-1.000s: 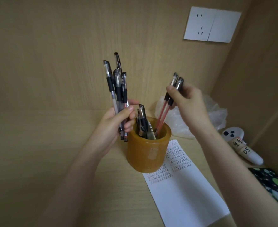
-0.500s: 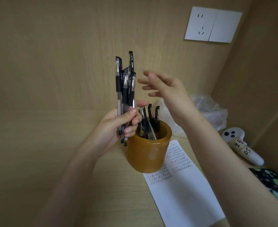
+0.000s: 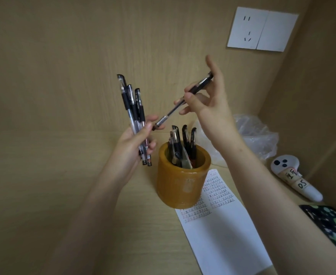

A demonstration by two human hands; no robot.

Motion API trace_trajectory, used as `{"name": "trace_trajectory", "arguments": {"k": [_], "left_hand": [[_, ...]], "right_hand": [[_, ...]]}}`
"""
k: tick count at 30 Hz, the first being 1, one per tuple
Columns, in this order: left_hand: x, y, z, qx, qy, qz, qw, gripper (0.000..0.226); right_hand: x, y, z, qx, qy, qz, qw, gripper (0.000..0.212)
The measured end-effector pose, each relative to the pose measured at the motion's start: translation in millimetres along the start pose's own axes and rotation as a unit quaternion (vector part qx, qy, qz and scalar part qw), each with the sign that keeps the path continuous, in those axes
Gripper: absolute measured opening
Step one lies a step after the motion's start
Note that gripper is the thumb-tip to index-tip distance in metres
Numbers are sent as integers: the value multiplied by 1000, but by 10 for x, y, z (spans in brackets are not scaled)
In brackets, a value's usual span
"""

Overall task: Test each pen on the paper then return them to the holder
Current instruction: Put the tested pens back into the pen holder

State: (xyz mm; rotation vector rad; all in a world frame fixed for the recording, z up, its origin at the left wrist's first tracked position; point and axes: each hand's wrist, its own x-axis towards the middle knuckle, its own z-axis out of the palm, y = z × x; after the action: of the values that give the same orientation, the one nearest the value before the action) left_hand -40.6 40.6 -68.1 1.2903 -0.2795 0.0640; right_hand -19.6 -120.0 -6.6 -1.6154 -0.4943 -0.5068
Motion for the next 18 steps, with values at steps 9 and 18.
{"name": "trace_trajectory", "arguments": {"k": [9, 18], "left_hand": [[13, 22, 38, -59, -34, 13, 998, 37], [-11, 43, 69, -37, -96, 24, 994, 27]], "right_hand": [[-184, 75, -10, -181, -111, -4, 977, 53], [-206, 53, 52, -217, -80, 11, 973, 29]]}}
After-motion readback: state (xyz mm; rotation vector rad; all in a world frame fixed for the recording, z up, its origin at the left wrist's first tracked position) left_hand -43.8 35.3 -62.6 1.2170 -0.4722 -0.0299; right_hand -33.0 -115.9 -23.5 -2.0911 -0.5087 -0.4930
